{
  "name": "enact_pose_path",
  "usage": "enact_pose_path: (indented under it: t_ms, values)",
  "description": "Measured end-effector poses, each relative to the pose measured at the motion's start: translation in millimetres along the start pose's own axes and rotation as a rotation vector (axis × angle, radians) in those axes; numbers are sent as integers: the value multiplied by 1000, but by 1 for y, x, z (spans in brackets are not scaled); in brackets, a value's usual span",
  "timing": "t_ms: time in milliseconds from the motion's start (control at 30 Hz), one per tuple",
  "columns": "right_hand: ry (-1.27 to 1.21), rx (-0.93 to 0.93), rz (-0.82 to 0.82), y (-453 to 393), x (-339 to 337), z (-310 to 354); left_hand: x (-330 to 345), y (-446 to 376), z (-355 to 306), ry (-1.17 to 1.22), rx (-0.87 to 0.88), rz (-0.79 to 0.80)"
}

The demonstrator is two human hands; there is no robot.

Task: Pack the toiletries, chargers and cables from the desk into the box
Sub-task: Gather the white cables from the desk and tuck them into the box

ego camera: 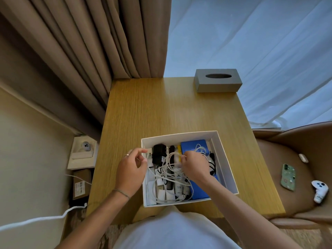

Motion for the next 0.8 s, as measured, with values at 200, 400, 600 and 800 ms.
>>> enact_pose_path:
  t_ms: [200,400,600,800]
  values:
    - [281,-146,-98,1,0,14,2,8,7,2,-30,-5]
    - [111,-316,-162,15,-19,15,2,11,24,53,-186,1]
    - [-20,-247,-307,19,-59,-31,7,14,30,-139,-197,142]
    - [-49,-85,-352,22,-77,-73,25,22,22,-181,-307,257]
Point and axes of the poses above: each hand's wrist, its own y-axis away from the middle knuckle, its own x-axis out of the palm, z = x × y, the point moved 2 cm from there along -y, towards the middle knuckle, and after that the axes turned 9 degrees about -y, right-handed, at the moved point
